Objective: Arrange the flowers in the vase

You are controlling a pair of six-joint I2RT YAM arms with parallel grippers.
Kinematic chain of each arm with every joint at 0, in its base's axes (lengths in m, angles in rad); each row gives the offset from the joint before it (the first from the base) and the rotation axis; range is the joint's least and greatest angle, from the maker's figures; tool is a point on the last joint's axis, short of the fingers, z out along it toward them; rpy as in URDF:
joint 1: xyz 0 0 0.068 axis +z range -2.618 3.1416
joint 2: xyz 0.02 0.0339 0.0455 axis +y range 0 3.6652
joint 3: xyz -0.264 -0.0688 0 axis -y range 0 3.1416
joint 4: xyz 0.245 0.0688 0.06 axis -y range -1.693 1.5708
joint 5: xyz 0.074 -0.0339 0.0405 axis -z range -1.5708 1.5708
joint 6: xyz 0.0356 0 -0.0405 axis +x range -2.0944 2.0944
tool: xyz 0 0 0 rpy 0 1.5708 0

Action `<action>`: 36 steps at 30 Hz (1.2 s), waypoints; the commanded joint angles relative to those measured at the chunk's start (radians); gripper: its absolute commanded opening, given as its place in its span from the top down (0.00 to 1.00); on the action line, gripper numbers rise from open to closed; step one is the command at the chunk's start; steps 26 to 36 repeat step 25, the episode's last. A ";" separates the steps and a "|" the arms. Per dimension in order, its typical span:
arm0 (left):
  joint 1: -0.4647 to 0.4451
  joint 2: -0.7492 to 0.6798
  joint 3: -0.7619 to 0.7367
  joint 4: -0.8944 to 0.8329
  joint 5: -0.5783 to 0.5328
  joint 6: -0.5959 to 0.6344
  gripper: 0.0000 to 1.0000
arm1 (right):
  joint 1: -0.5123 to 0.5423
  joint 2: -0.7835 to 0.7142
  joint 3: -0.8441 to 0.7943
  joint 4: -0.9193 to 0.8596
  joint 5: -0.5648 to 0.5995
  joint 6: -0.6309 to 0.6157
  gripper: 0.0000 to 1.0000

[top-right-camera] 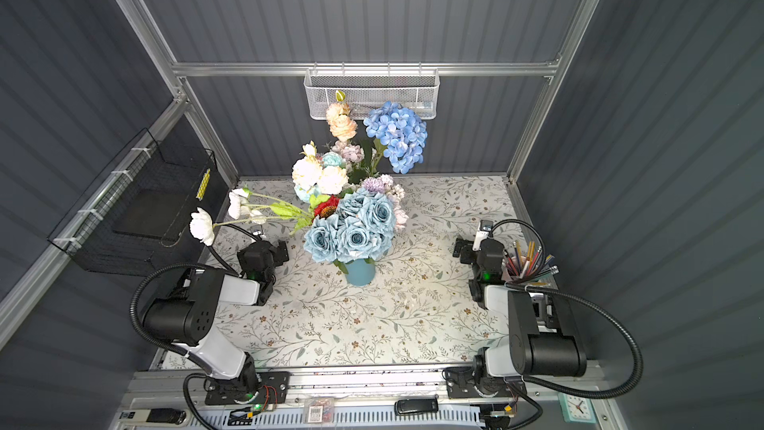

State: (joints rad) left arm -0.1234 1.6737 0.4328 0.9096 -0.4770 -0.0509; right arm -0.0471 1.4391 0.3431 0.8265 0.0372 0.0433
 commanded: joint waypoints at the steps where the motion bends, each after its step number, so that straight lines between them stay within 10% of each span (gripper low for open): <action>1: -0.002 0.056 -0.041 0.199 0.052 0.062 0.01 | -0.005 0.011 -0.024 0.145 -0.056 -0.015 0.01; 36: -0.002 0.052 0.014 0.078 0.085 0.068 0.01 | -0.004 0.015 -0.026 0.156 -0.031 -0.003 0.01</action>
